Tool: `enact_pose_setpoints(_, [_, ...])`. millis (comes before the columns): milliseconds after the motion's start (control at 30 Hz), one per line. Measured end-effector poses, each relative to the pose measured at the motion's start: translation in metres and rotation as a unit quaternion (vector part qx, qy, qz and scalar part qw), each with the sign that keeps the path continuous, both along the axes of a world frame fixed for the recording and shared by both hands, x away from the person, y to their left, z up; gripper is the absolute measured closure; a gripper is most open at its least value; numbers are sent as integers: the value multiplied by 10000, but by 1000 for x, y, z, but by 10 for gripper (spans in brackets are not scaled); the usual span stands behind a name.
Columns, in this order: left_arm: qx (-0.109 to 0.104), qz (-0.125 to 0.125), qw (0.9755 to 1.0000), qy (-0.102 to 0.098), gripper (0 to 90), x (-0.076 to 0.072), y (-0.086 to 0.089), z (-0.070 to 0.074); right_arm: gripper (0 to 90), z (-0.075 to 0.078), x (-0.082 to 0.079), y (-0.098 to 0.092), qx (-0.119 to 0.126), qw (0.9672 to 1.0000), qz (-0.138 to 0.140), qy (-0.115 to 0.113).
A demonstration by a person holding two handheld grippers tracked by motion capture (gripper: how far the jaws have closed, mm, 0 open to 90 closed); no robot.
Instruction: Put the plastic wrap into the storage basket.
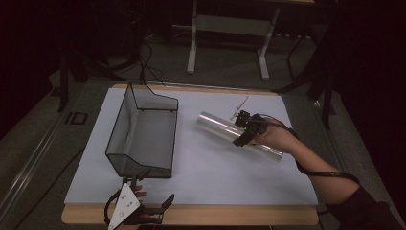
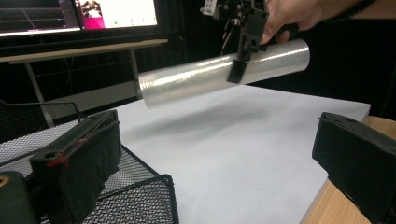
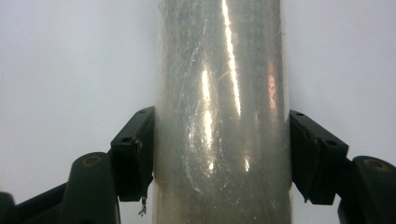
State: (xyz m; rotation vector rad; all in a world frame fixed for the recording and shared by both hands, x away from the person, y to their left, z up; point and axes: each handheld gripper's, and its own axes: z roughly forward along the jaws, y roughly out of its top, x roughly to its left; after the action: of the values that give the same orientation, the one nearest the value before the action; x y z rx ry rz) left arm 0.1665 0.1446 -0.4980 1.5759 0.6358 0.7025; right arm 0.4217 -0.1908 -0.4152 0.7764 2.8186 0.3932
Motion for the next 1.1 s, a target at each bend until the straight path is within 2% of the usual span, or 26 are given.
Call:
enact_pose_setpoints(67, [5,-4,10000,-7,20,0,0,0,326,0,2,-7,310,9988,-365,-84])
enact_pose_setpoints(100, [10,-3,10000,-17,20,-1,-1,0,326,0,3,-13,539,9967,-604,-72])
enact_pose_setpoints(133, [10,-3,10000,-17,20,-1,-1,0,326,0,3,-13,539,9967,-604,-72])
enact_pose_setpoints(167, [3,9,10000,-21,20,-1,0,0,326,-1,4,-18,710,9946,-755,-109])
enact_pose_setpoints(200, [-12,8,10000,-13,20,-1,0,0,326,-5,4,-28,904,9897,-1096,-189])
enact_pose_setpoints(267, [-11,7,10000,0,20,0,0,0,326,-11,4,-33,831,9878,-1301,-227])
enact_pose_setpoints(333, [-4,-1,10000,-16,20,-1,0,0,327,-22,5,-39,766,9853,-1521,-154])
enact_pose_setpoints(400, [-2,-5,10000,-23,20,-1,0,0,326,-29,4,-44,712,9843,-1612,-126])
enact_pose_setpoints(500, [0,-12,10000,-14,20,0,-1,0,326,-39,4,-51,701,9806,-1828,-132])
enact_pose_setpoints(567, [5,-12,10000,-13,20,0,-1,0,326,-41,4,-52,737,9799,-1847,-130])
enact_pose_setpoints(600, [0,-17,10000,-14,20,-1,-2,0,326,-46,4,-54,788,9784,-1909,-66])
enact_pose_setpoints(700, [9,-15,10000,-18,20,-1,-2,0,326,-51,4,-53,709,9793,-1892,-78])
enact_pose_setpoints(733, [16,-18,10000,-20,20,-1,-2,0,326,-57,6,-52,623,9795,-1917,-49])
enact_pose_setpoints(967, [6,-16,10000,-21,20,-1,-1,0,325,-74,9,-53,525,9781,-2012,24])
enact_pose_setpoints(1100, [18,-25,10000,-26,20,-2,-1,0,325,-81,8,-55,519,9784,-1999,-35])
